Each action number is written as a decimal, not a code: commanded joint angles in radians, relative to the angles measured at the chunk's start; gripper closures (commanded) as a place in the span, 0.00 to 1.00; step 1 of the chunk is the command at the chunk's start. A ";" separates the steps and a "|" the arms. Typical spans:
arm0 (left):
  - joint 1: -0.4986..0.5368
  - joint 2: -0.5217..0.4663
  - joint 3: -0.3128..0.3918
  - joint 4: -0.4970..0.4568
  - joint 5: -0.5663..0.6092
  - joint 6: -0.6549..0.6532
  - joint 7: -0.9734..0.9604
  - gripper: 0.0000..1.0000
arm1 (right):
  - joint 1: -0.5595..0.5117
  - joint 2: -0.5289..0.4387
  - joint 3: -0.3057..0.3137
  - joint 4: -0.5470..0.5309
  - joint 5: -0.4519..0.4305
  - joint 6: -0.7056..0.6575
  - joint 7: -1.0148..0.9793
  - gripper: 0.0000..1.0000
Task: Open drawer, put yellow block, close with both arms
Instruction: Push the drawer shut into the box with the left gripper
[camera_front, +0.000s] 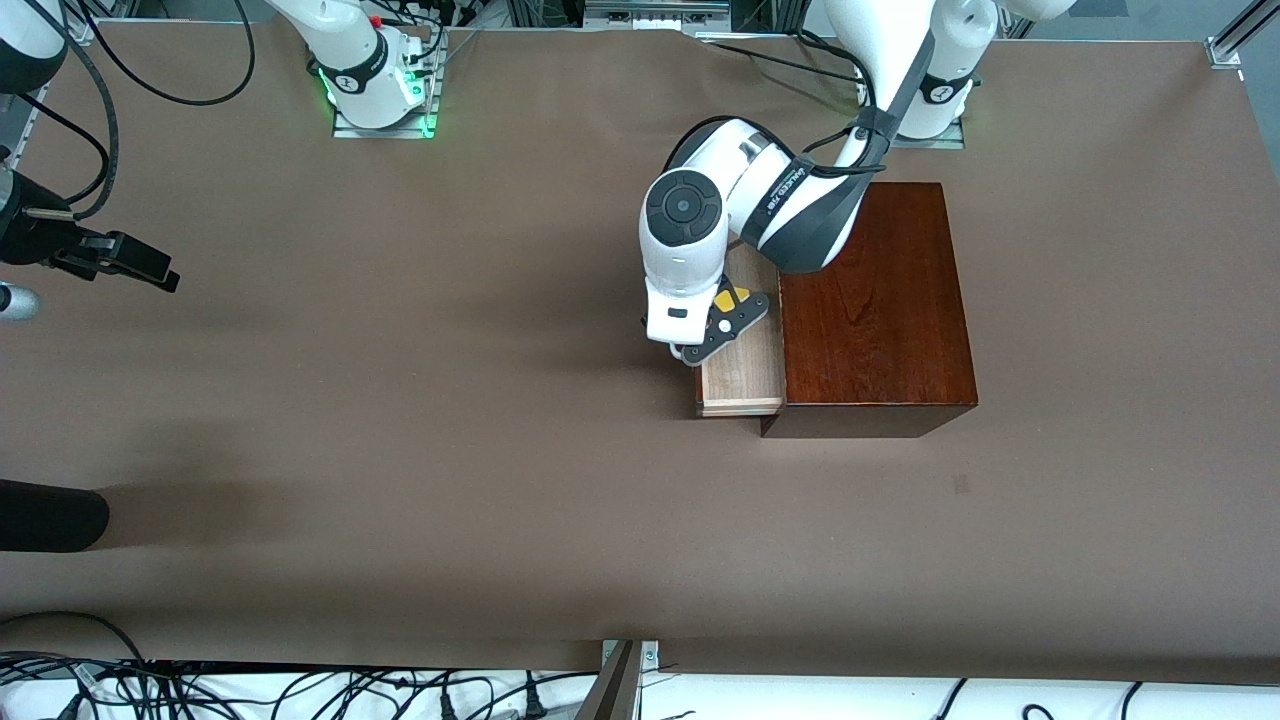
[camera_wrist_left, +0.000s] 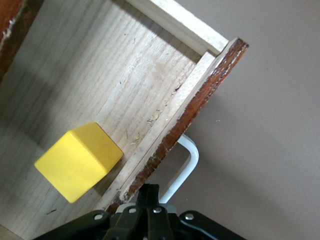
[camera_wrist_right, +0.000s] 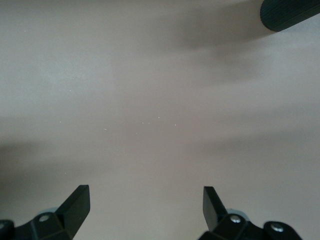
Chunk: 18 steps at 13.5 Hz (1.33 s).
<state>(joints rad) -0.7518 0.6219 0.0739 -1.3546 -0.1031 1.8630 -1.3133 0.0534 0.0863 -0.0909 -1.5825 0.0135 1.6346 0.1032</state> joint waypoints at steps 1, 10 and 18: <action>0.054 -0.054 0.015 -0.043 0.043 -0.025 0.101 1.00 | -0.001 -0.005 0.007 -0.001 -0.009 -0.002 0.000 0.00; 0.144 -0.126 0.017 -0.172 0.069 -0.038 0.255 1.00 | 0.002 -0.003 0.007 -0.001 -0.009 0.002 0.000 0.00; 0.158 -0.175 -0.005 -0.155 0.051 -0.051 0.279 0.99 | 0.000 -0.003 0.005 -0.002 -0.009 0.004 -0.002 0.00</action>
<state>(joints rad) -0.5970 0.5081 0.0781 -1.4936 -0.0785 1.8242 -1.0525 0.0548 0.0863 -0.0882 -1.5825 0.0134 1.6361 0.1032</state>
